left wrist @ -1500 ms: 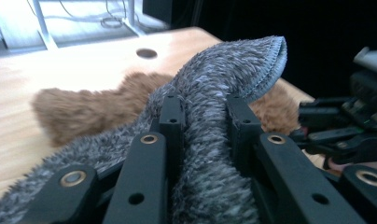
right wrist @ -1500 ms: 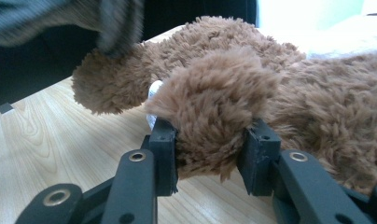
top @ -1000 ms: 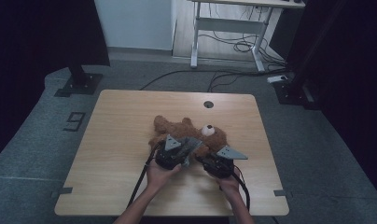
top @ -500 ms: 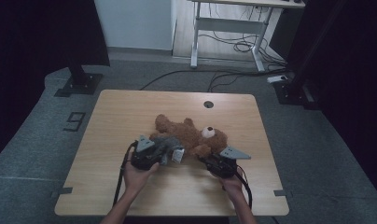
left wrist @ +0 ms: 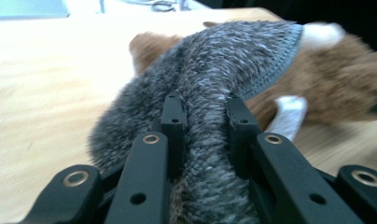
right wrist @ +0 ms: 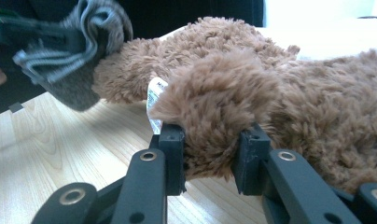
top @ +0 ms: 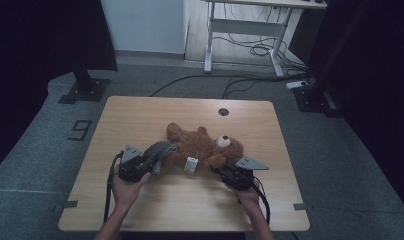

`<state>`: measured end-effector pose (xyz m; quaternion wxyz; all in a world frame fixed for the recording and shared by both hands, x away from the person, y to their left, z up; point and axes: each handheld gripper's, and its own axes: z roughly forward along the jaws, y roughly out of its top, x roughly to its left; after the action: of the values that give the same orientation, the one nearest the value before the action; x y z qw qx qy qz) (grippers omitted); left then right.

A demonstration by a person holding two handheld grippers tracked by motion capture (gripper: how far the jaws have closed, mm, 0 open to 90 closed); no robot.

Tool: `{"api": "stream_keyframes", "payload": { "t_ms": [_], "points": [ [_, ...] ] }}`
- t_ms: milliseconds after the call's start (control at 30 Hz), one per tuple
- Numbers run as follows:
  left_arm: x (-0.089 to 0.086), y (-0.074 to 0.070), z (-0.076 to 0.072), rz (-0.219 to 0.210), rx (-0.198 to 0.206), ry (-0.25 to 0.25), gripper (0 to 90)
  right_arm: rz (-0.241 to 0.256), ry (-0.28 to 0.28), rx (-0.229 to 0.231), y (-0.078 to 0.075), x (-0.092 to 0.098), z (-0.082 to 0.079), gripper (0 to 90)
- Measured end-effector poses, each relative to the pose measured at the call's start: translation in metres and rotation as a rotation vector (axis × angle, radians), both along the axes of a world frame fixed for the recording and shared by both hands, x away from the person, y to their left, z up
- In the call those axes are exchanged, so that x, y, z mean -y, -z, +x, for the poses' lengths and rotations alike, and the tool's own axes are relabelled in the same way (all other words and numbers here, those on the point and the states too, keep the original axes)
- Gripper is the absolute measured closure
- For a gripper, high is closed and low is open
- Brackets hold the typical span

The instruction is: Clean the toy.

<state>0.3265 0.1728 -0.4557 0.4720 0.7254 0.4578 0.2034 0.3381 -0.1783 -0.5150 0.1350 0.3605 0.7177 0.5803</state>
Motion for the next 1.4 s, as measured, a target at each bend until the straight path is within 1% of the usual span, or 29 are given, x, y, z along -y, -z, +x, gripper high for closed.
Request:
{"api": "stream_keyframes", "payload": {
  "t_ms": [33, 67, 133, 200, 233, 267, 300, 333, 367, 400, 433, 467, 500, 533, 600, 633, 667, 733, 833, 967, 1000, 1033, 1067, 1100, 1200, 1300, 1333, 1367, 1400],
  "points": [
    [0.009, -0.005, 0.000, 0.001, 0.008, 0.019, 73.1, 0.000, 0.000, 0.000, 0.000, 0.000, 0.000, 69.2],
    [0.009, -0.005, 0.000, 0.001, 0.008, 0.019, 73.1, 0.000, 0.000, 0.000, 0.000, 0.000, 0.000, 69.2],
    [0.025, -0.012, 0.002, 0.004, 0.020, 0.050, 73.2, -0.001, 0.001, 0.001, 0.000, 0.000, 0.000, 69.2],
    [0.041, -0.017, 0.004, 0.012, 0.027, 0.076, 73.4, 0.001, 0.002, 0.000, 0.000, 0.000, 0.000, 69.2],
    [0.056, -0.018, 0.007, 0.015, 0.030, 0.095, 73.6, 0.001, 0.002, 0.000, 0.000, 0.000, 0.000, 69.1],
    [0.066, -0.017, 0.010, 0.012, 0.025, 0.107, 73.7, 0.001, 0.002, 0.000, 0.000, 0.000, 0.000, 69.1],
    [0.066, -0.017, 0.010, 0.012, 0.025, 0.107, 73.8, 0.001, 0.002, 0.000, 0.000, 0.000, 0.000, 69.1],
    [0.081, -0.015, 0.014, 0.029, 0.017, 0.124, 73.8, 0.000, 0.001, 0.001, 0.000, 0.000, -0.001, 69.1],
    [0.081, -0.015, 0.014, 0.029, 0.017, 0.124, 73.9, 0.000, 0.001, 0.001, 0.000, 0.000, -0.001, 69.1],
    [0.096, -0.011, 0.017, 0.044, 0.006, 0.145, 73.9, -0.001, 0.000, 0.001, 0.000, 0.000, -0.001, 69.1],
    [0.096, -0.011, 0.017, 0.044, 0.006, 0.145, 74.0, -0.001, 0.000, 0.001, 0.000, 0.000, -0.001, 69.1],
    [0.109, -0.007, 0.018, 0.063, -0.006, 0.162, 74.0, -0.001, 0.000, 0.000, 0.000, 0.000, -0.001, 69.1],
    [0.115, -0.003, 0.019, 0.075, -0.015, 0.168, 74.0, -0.001, 0.000, 0.000, 0.000, 0.000, -0.001, 69.1],
    [0.115, -0.003, 0.019, 0.075, -0.015, 0.168, 74.0, -0.001, 0.000, 0.000, 0.000, 0.000, -0.001, 69.1],
    [0.120, 0.003, 0.020, 0.095, -0.030, 0.172, 74.0, -0.001, -0.001, 0.000, 0.000, 0.000, -0.001, 69.1],
    [0.119, 0.009, 0.022, 0.105, -0.047, 0.170, 74.0, -0.002, -0.001, 0.001, 0.000, 0.000, -0.001, 69.1],
    [0.119, 0.009, 0.022, 0.105, -0.047, 0.170, 74.0, -0.002, -0.001, 0.001, 0.000, 0.000, -0.001, 69.1],
    [0.114, 0.017, 0.023, 0.103, -0.063, 0.164, 74.0, -0.005, -0.001, 0.001, 0.000, 0.000, -0.001, 69.1],
    [0.108, 0.019, 0.022, 0.110, -0.066, 0.155, 74.1, -0.007, -0.004, 0.002, 0.000, 0.001, -0.001, 69.1],
    [0.098, 0.018, 0.019, 0.109, -0.057, 0.141, 74.1, -0.008, -0.005, 0.000, 0.001, 0.001, 0.000, 69.1],
    [0.089, 0.017, 0.018, 0.101, -0.052, 0.129, 74.1, -0.007, -0.005, -0.001, 0.001, 0.002, 0.000, 69.1],
    [0.089, 0.017, 0.018, 0.101, -0.052, 0.129, 74.1, -0.008, -0.006, -0.001, 0.001, 0.002, 0.000, 69.0],
    [0.080, 0.016, 0.017, 0.088, -0.051, 0.113, 74.1, -0.008, -0.006, 0.000, 0.001, 0.002, 0.000, 69.0],
    [0.080, 0.016, 0.017, 0.088, -0.051, 0.113, 74.1, -0.008, -0.006, 0.000, 0.001, 0.002, 0.000, 69.0],
    [0.061, 0.015, 0.017, 0.080, -0.050, 0.076, 74.1, -0.008, -0.011, 0.000, 0.002, 0.003, 0.000, 69.0],
    [0.045, 0.018, 0.016, 0.075, -0.051, 0.047, 74.2, -0.010, -0.014, -0.002, 0.002, 0.003, -0.001, 69.0],
    [0.035, 0.020, 0.015, 0.073, -0.053, 0.032, 74.2, -0.012, -0.015, -0.001, 0.002, 0.003, -0.001, 69.0],
    [0.035, 0.020, 0.015, 0.073, -0.053, 0.032, 74.2, -0.013, -0.015, -0.002, 0.002, 0.003, -0.001, 69.0],
    [0.029, 0.023, 0.014, 0.073, -0.057, 0.022, 74.2, -0.013, -0.016, -0.002, 0.002, 0.003, -0.001, 69.0]
  ]
}}
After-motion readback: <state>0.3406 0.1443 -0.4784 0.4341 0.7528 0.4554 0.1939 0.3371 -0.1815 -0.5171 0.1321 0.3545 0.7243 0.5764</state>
